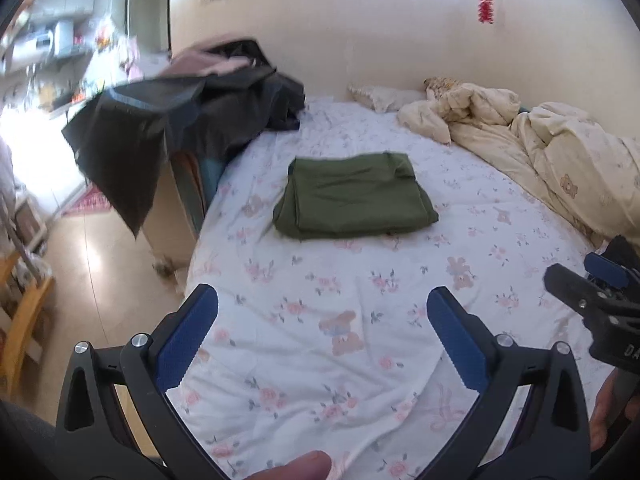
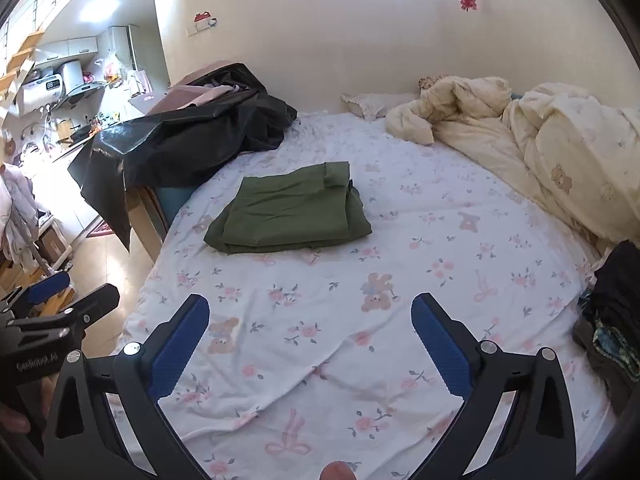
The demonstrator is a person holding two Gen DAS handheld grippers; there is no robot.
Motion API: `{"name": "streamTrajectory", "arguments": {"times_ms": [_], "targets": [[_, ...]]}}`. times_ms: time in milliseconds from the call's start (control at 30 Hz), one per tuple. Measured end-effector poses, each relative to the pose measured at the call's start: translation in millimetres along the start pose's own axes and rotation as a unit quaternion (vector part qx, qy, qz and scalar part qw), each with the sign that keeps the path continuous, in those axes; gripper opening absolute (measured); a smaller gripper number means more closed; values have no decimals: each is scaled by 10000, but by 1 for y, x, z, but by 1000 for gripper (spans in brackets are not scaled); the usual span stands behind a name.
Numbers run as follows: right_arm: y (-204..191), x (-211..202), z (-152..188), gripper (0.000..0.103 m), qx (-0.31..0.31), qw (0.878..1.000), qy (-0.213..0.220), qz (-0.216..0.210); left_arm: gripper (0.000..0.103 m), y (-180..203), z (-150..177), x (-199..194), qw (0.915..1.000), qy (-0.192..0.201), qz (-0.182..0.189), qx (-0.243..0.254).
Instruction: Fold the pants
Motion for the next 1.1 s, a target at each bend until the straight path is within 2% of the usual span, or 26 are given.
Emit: {"name": "streamTrajectory", "arguments": {"times_ms": [133,333,1100], "targets": [[0,5,2,103,18,10000,-37,14,103,6,-2,-3,9999,68,108,75],[-2,3,2,103,-78,10000,31,48,103,2,-2,3,10000,-61,44,-48],[0,-2,-2,103,-137,9997,133,169,103,-2,0,5,9998,-73,-3,-170]]}}
Point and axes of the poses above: each gripper's, at about its wrist camera, not at the fingertips, and x roughly the way its jaws point, y to its right, z to its underside, the point moved 5 cm from there along x, roughly the way its jaws point, and after that the axes turned 1 degree about -z, right-handed, at the moved point
